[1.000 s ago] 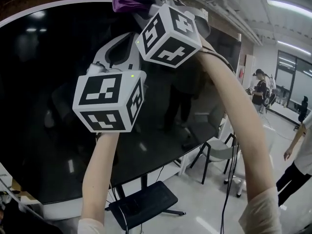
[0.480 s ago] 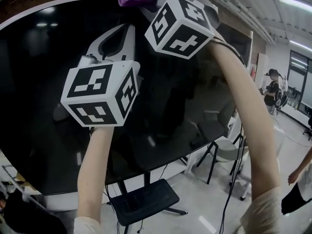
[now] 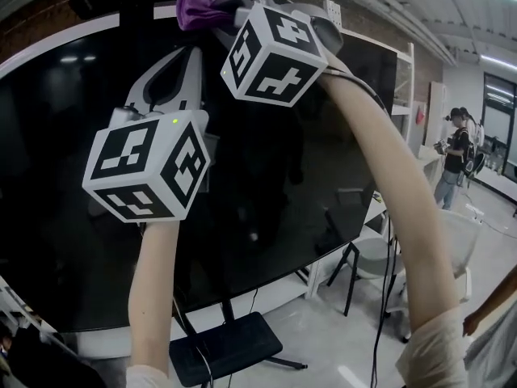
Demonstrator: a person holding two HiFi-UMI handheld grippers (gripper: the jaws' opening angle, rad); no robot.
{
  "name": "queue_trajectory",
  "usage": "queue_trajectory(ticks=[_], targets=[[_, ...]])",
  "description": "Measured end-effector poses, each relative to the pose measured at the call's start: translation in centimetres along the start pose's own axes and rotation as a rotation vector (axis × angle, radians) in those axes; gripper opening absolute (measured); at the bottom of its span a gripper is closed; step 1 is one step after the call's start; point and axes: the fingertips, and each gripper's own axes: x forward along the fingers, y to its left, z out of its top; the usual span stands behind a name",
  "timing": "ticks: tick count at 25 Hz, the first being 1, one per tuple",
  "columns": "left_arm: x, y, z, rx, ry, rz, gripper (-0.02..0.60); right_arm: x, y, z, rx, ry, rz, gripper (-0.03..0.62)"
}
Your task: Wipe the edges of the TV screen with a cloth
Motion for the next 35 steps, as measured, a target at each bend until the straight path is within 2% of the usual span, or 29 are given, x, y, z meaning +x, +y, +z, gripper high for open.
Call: queue_trajectory(ticks=[7,10,13,18,22,29,35], targets=[[2.9,-6.3,-2.8,-0.021,0.021,0.012,0.015,-3.5,-0.7,-5.4,-0.018,-0.015,0.005,0.061],[4.7,-8.0,-4.4,-0.004,0.031,0.021,0.015,-3.8,-0.7,-8.8,-0.030,-0.005,0.003,0.061],[6.4,-9.4,-6.0,-0.019,0.029,0.031,0.015,-3.9,-0.6,-12.6,-0.035,0.019,0.005,0.061],[8.2,-12.7,-7.7,0.007,0.051,0.013,0.015,-5.3,-1.0,-17.1,0.012,0.042,-0.009,0.061],[8.1,-15.8,-8.2,-0.043,0.032,-0.030,0.015,-7.2,-0.7,-18.8,0.037,0.038,-0.035,0.061],[9.6,-17.2,-9.5,-0.068,0.007,-0.052,0.015,-7.1,0.0,-20.2,-0.014,0.047,-0.036,0.061],[10.9,-19.8,-10.5,-0.015,0.027,-0.013,0.015,-8.7,-0.7,-23.0,-0.035,0.018,-0.054,0.061]])
